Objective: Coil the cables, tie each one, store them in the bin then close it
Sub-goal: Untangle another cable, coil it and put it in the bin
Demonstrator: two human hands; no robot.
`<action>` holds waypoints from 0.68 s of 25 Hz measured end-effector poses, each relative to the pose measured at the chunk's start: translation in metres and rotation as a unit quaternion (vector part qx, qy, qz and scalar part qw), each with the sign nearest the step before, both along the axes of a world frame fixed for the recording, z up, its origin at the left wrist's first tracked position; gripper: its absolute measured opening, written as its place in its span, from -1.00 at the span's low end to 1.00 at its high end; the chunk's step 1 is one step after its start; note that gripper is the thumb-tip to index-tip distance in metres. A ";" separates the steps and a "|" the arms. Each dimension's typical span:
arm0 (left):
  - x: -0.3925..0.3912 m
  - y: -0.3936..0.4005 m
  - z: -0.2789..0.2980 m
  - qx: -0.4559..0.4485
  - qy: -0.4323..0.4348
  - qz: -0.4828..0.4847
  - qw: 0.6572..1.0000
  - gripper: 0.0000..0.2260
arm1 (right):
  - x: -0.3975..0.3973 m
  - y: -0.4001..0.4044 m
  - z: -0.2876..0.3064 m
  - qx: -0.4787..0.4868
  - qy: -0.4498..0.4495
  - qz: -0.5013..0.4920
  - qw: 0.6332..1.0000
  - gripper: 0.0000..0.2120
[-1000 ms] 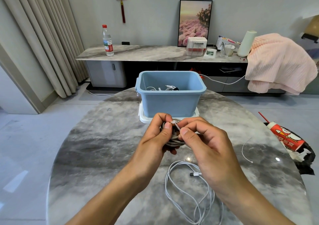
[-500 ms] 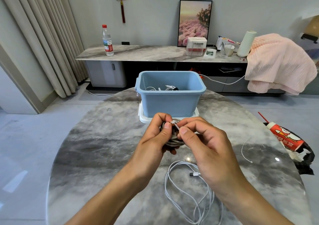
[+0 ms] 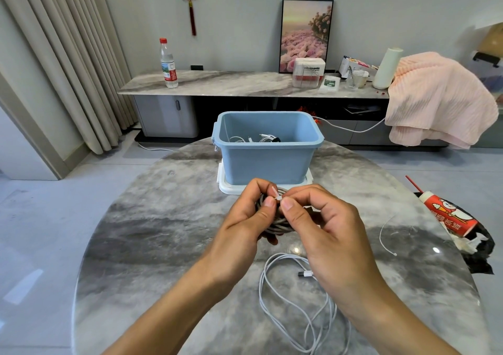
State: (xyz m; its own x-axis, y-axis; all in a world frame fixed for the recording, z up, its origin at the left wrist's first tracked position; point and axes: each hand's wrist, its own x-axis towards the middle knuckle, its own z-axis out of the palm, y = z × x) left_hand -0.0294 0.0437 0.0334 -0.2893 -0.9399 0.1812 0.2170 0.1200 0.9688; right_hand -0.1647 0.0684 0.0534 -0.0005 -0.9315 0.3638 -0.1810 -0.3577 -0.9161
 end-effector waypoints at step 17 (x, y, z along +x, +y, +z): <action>-0.001 0.001 0.002 0.052 0.080 0.020 0.995 -0.88 | 0.004 -0.001 -0.002 0.004 -0.061 0.022 0.998 -0.82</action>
